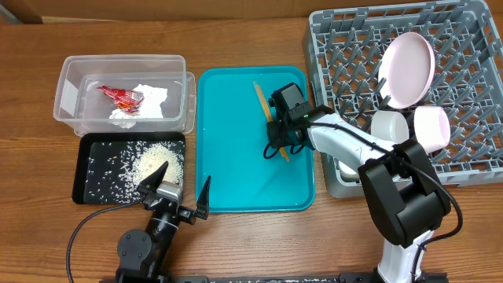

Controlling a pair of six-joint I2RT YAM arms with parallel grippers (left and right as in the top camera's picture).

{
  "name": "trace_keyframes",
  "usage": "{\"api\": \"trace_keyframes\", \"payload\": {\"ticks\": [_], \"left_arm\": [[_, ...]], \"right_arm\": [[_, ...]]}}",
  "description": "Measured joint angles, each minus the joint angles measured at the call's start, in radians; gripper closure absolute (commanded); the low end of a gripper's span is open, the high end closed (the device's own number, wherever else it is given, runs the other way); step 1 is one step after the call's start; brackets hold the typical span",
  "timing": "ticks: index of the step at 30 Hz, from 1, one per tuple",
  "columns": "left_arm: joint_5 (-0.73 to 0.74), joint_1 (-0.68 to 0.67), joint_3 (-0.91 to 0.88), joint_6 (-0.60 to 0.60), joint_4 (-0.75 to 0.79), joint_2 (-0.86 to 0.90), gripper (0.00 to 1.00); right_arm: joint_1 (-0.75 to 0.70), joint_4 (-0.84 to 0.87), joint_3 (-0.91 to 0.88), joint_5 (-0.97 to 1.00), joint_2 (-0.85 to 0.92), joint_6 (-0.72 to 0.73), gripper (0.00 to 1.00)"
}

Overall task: Sort waste into correct bins and load items into the dishwasher
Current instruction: 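Reach the right gripper down to the chopsticks on the teal tray, then grasp one chopstick with the right gripper and drop it into the rack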

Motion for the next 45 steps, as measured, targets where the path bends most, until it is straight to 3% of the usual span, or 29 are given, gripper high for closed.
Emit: {"api": "trace_keyframes", "payload": {"ticks": [3,4,6,10,17,31,38,45], "left_arm": [[0.0,0.0,0.0,0.0,0.0,0.0,0.0],[0.0,0.0,0.0,0.0,0.0,0.0,0.0],[0.0,0.0,0.0,0.0,0.0,0.0,0.0],[0.0,0.0,0.0,0.0,0.0,0.0,0.0],[0.0,0.0,0.0,0.0,0.0,0.0,0.0],[0.0,0.0,0.0,0.0,0.0,0.0,0.0],[0.0,0.0,0.0,0.0,0.0,0.0,0.0],[0.0,0.0,0.0,0.0,0.0,0.0,0.0]], "right_arm": [[0.001,-0.048,0.013,0.017,0.0,0.002,0.88],[0.001,-0.065,0.017,0.022,0.0,0.002,0.86],[0.001,-0.1,0.023,0.029,-0.002,0.007,0.7],[0.002,-0.183,0.026,0.034,-0.016,-0.009,0.67],[0.002,-0.193,0.021,0.006,-0.074,-0.041,0.78],[-0.011,-0.134,0.007,0.124,-0.117,-0.051,0.82],[-0.011,-0.118,0.007,0.132,-0.036,-0.051,0.83],[-0.011,-0.121,0.012,0.112,-0.009,-0.054,0.96]]}}
